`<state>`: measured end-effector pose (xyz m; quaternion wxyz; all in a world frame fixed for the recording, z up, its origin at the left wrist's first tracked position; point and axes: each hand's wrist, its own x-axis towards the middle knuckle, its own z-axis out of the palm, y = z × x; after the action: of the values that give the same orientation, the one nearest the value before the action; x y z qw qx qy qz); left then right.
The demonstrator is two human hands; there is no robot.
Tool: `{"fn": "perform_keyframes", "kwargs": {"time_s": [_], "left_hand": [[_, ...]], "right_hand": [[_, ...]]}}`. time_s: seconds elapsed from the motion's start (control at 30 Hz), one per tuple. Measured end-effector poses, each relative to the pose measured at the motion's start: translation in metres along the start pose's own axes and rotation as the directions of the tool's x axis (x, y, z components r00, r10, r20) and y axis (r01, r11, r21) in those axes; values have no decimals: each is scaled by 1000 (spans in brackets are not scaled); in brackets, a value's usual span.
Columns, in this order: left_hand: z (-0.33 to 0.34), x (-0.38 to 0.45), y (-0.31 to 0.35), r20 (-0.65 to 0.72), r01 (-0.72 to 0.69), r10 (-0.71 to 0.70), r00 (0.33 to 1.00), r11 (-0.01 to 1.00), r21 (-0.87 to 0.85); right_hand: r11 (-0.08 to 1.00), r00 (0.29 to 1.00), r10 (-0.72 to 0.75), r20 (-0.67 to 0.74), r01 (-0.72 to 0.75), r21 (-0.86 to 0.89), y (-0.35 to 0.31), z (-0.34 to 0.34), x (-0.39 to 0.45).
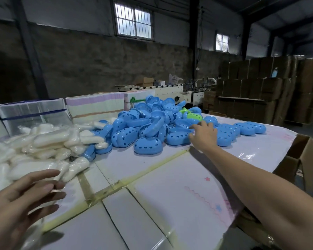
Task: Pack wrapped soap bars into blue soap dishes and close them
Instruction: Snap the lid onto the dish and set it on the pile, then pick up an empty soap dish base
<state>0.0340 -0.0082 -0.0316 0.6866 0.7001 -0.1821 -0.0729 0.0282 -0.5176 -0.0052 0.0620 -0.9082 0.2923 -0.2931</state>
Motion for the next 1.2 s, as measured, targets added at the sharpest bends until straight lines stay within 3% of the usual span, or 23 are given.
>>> {"fn": "perform_keyframes", "kwargs": {"time_s": [0.13, 0.23, 0.33, 0.43, 0.53, 0.67, 0.8, 0.87, 0.97, 1.1, 1.2], "left_hand": [[20, -15, 24, -87, -22, 25, 996, 999, 30], [32, -20, 34, -146, -20, 12, 989, 999, -50], [33, -19, 37, -211, -36, 29, 977, 999, -26], [26, -19, 39, -264, -65, 74, 962, 997, 45], [19, -18, 39, -291, -70, 113, 950, 986, 154], [13, -17, 35, -305, -60, 165, 938, 944, 326], [0, -19, 39, -274, -50, 195, 942, 886, 461], [-18, -18, 41, -332, -1, 250, 910, 800, 600], [-51, -18, 45, -443, 211, 279, 852, 592, 778], [-93, -22, 41, -622, 590, 165, 765, 209, 780], [-116, -24, 38, -701, 676, 154, 696, 187, 713]], "right_hand": [[930, 988, -141, -60, 153, 333, -84, -10, -21], [762, 972, -224, -73, 221, 608, -153, -20, -46], [586, 939, -344, 15, 202, 785, -219, -30, -76], [527, 871, -486, 72, 226, 819, -265, -25, -112], [505, 818, -575, 36, 320, 802, -276, -6, -148], [466, 649, -758, 65, 468, 751, -275, 6, -168], [383, 623, -782, 9, 469, 796, -274, -1, -170], [358, 607, -794, 8, 458, 814, -272, -3, -170], [345, 583, -812, 25, 444, 827, -270, -2, -171], [327, 579, -815, 31, 415, 849, -269, -2, -171], [335, 564, -825, 45, 423, 842, -269, -2, -172]]}}
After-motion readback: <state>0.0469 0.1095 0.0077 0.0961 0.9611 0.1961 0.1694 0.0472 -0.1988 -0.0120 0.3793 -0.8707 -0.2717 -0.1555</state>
